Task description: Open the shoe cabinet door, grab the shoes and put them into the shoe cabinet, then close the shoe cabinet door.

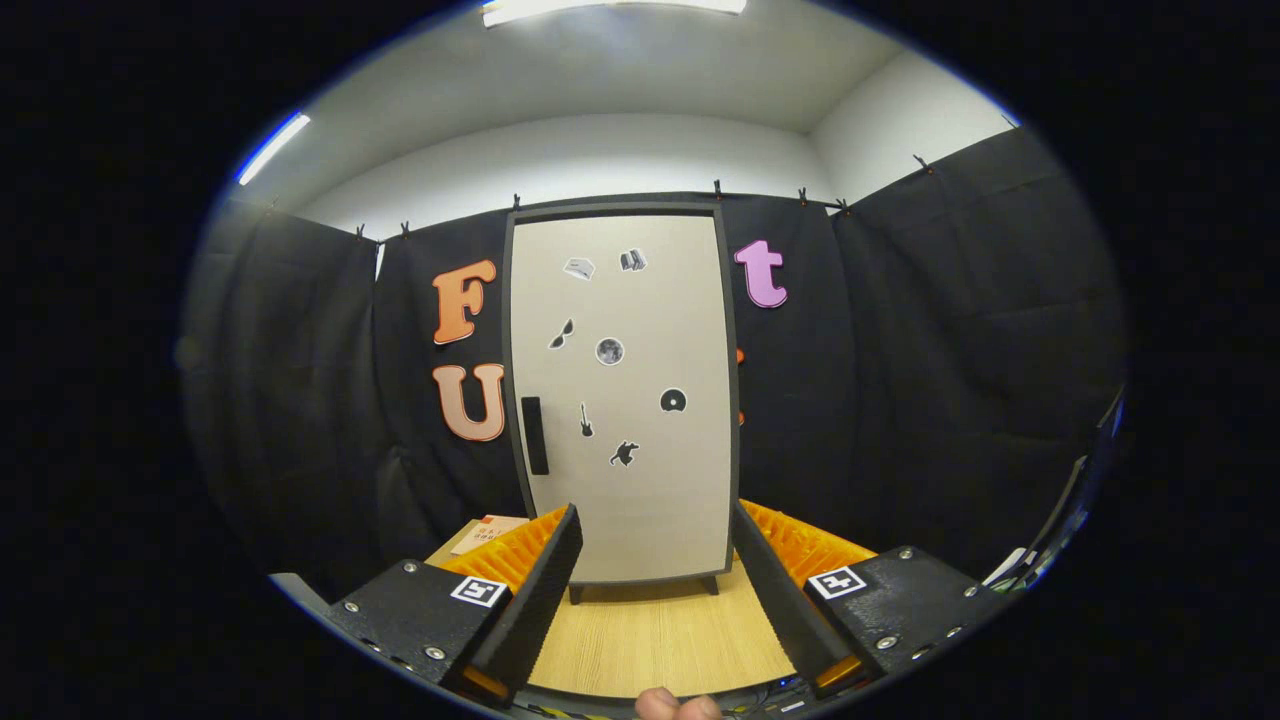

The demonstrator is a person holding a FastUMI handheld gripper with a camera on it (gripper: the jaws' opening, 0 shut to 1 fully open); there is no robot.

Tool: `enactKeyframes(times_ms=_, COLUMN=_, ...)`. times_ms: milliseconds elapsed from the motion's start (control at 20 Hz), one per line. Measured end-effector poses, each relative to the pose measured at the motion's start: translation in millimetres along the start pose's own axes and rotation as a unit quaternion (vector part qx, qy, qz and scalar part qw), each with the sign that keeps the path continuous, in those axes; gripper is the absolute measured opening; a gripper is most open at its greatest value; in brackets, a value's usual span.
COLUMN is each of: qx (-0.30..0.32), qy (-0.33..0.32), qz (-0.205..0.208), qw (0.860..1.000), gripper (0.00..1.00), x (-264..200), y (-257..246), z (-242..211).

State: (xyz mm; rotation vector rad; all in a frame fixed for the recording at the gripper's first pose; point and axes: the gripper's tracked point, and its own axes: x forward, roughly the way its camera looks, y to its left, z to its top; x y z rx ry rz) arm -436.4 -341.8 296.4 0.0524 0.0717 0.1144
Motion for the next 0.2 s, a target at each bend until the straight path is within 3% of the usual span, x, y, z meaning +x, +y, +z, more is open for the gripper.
enactKeyframes(times_ms=200, qx=0.0, qy=-0.001, qz=-0.002, qw=1.0, gripper=0.94, x=-1.2, y=-1.5, z=-1.8)
